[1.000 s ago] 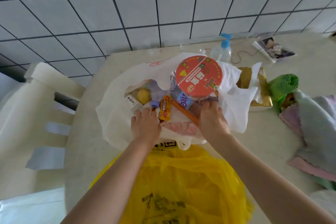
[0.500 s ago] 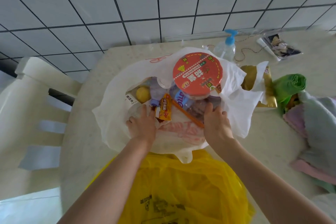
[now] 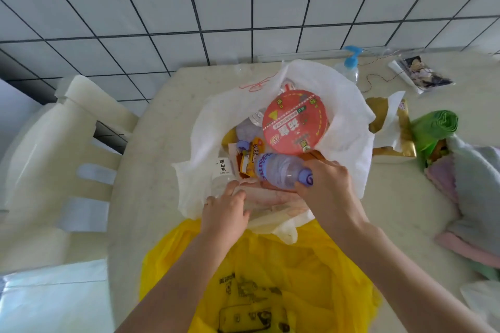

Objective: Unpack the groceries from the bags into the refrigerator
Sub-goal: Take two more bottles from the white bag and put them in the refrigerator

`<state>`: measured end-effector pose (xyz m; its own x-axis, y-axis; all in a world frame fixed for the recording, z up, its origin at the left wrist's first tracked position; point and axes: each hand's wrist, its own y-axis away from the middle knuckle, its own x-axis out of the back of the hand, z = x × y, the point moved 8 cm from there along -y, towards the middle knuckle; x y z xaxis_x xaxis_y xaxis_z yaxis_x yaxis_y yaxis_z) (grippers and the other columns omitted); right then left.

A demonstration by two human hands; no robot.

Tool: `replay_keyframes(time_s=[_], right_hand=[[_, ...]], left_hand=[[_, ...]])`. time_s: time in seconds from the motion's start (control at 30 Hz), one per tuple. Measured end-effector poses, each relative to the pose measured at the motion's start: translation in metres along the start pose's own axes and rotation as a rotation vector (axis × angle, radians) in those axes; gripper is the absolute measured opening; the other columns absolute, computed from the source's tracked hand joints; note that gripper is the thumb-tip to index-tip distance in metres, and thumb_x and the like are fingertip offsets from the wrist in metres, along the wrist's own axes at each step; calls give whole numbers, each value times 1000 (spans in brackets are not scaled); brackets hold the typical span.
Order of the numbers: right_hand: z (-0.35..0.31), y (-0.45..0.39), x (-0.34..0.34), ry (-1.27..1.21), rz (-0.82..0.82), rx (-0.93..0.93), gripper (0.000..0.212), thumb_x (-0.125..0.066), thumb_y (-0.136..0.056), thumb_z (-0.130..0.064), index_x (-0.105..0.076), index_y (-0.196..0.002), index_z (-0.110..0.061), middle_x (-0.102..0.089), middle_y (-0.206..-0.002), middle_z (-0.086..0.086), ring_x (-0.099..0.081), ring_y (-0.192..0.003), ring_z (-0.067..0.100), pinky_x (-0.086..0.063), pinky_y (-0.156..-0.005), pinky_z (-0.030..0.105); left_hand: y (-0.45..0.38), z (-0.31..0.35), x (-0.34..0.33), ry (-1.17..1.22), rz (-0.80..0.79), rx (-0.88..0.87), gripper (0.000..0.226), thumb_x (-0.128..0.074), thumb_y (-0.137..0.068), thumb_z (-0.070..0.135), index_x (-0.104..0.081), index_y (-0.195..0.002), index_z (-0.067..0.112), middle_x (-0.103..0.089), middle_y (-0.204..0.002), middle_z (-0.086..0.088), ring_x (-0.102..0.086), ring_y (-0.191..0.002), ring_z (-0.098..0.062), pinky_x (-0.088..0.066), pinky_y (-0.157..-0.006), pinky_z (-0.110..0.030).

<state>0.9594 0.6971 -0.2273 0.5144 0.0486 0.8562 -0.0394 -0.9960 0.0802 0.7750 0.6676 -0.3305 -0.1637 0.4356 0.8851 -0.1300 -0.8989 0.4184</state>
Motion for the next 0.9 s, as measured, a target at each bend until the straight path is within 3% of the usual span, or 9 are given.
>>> replay_keyframes(time_s=[0.1, 0.2, 0.37, 0.57, 0.73, 0.9], right_hand=[[-18, 9, 3, -39, 30, 68, 11, -70, -70, -1, -66, -80, -4, -52, -67, -1, -52, -66, 24, -44, -53, 34], [-31, 8, -6, -88, 74, 146, 21, -74, -72, -4, -69, -92, -8, -60, -79, 2, -54, -76, 24, -40, -59, 26], [-29, -9, -35, -215, 32, 149, 37, -76, -78, -24, -61, -112, -18, -59, -104, -3, -55, -93, 15, -37, -72, 11], [-18, -10, -75, -332, -105, 107, 66, -82, -73, -26, -45, -128, -26, -49, -128, -5, -46, -106, 6, -32, -77, 2], [-4, -14, -100, -424, -163, 31, 78, -85, -68, -24, -41, -132, -20, -54, -119, -7, -50, -105, 8, -35, -70, -4], [3, -11, -95, -472, -71, 19, 74, -89, -64, -26, -50, -127, -19, -62, -115, -4, -57, -103, 9, -40, -76, 6]], left_hand=[[8, 0, -9, -60, -14, -7, 31, -51, -96, 23, -52, -126, 19, -19, -158, 3, -52, -115, -37, -49, -91, -40], [10, 0, -10, -82, 39, 23, 34, -48, -97, 16, -47, -131, 15, -18, -159, -4, -37, -133, -38, -50, -94, -39], [-1, -14, -7, -3, 85, 174, 68, -52, -96, 27, -16, -149, 7, -13, -158, -15, -41, -132, -36, -43, -104, -38], [-18, -16, -18, -78, 97, 244, 97, -54, -93, 44, 10, -150, -2, -18, -153, -22, -43, -130, -29, -44, -97, -32], [-24, -12, -25, -103, 44, 327, 81, -42, -101, 26, 19, -146, -4, -9, -155, -29, -43, -129, -33, -43, -97, -34], [-17, -1, -11, -36, 10, 341, 72, -34, -102, 17, 19, -146, -5, 4, -157, -29, -30, -139, -38, -39, -102, -39]])
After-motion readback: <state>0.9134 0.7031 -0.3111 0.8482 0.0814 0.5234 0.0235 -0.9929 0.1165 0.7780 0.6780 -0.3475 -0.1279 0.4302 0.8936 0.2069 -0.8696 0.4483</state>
